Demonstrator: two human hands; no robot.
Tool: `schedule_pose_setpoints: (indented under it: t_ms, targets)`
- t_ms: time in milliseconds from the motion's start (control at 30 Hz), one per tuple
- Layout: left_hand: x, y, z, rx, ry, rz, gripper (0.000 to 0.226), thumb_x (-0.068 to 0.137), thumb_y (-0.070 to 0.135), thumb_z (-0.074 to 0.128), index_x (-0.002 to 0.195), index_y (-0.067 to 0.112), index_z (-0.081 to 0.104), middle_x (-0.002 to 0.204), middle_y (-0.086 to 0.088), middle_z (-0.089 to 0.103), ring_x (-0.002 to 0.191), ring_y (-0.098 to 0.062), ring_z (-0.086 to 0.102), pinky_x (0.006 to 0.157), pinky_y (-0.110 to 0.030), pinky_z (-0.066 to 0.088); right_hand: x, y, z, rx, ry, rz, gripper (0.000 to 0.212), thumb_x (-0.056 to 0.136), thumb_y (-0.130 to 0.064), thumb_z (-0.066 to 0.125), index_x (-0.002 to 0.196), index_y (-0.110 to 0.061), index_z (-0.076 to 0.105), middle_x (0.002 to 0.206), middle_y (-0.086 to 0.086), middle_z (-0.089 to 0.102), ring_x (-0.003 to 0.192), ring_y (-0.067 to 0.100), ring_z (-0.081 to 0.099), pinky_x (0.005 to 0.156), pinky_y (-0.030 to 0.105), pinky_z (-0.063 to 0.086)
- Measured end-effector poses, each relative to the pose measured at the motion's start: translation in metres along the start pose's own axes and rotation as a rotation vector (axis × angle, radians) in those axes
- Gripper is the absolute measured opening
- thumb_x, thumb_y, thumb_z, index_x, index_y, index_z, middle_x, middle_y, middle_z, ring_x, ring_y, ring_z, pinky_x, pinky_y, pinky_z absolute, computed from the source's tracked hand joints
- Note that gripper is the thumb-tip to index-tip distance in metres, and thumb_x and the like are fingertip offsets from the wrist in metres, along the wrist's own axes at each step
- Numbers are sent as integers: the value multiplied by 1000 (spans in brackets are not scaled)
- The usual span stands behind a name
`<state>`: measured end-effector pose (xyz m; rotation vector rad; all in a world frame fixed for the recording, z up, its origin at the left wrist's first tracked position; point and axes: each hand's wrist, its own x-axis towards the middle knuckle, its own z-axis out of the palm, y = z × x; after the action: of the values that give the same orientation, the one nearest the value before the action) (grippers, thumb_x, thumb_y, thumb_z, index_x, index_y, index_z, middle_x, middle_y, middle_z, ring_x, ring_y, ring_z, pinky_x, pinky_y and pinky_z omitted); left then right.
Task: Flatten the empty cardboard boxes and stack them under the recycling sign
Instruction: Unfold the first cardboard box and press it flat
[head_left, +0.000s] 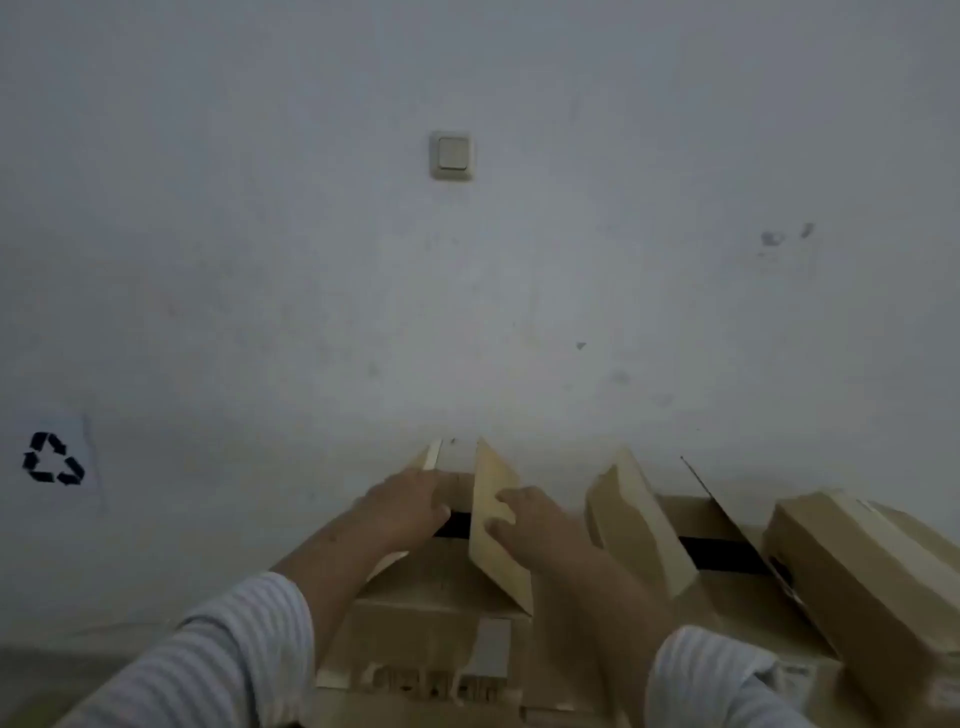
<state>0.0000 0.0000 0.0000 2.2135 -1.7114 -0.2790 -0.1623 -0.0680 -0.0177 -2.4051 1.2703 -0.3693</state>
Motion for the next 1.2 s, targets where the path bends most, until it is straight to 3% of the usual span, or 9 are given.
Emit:
schedule_pose_setpoints:
  t_ms: [300,467,600,667,767,867,1033,1133,1200]
  targets:
    - [24,-58,56,-25,-27,123,51,99,30,42,149,24,33,161,11,16,144,-13,27,114,-33,33,17,-5,90,81,50,97,43,98,-39,38,140,-31,41,151,3,31,135,23,35,107,35,37]
    - [28,-87,46,-45,85,170,47,100,20,37,148,19,37,160,8,21,142,-13,33,112,-28,33,21,-6,90,53,134,85,44,97,-28,36,140,-25,43,140,1,47,115,19,52,89,28,45]
    - [33,-132,21,22,139,-8,53,96,10,42,148,14,34,158,-1,26,144,-19,28,117,-32,21,23,-3,81,85,197,98,41,97,-24,37,138,-25,46,132,3,55,109,21,57,80,29,48]
    - [32,-151,14,218,104,-129,55,91,6,43,146,10,37,155,-5,32,144,-24,26,120,-41,16,24,-1,78,123,208,130,40,97,-23,38,137,-26,47,128,4,58,102,22,58,69,27,45]
    - [31,-165,25,466,-21,-205,57,91,10,43,146,8,32,157,-10,25,148,-29,12,118,-54,5,24,3,74,159,242,152,39,98,-22,39,135,-26,49,96,-2,64,72,12,55,50,18,35]
    - [35,-164,52,357,-60,-193,49,96,25,37,144,16,35,159,-8,18,148,-29,8,117,-55,8,21,4,69,182,261,174,39,98,-19,38,135,-26,49,66,-15,45,55,1,41,44,14,26]
    - [43,-160,97,-114,-146,-241,42,98,47,27,127,19,39,145,-8,37,133,-28,35,105,-47,36,16,13,59,271,344,189,42,96,-24,35,134,-26,51,74,-10,58,62,7,52,50,19,35]
    - [47,-161,107,-265,-148,-256,44,101,41,27,134,14,36,147,-10,37,133,-28,38,107,-41,36,10,29,50,250,474,260,41,96,-15,37,134,-23,52,83,12,68,60,16,54,51,24,41]
    - [47,-162,106,-308,-145,-262,49,103,37,26,144,11,31,153,-9,30,139,-28,32,111,-39,30,9,46,44,159,478,310,36,97,-15,35,126,-22,55,81,10,66,62,18,58,53,28,49]
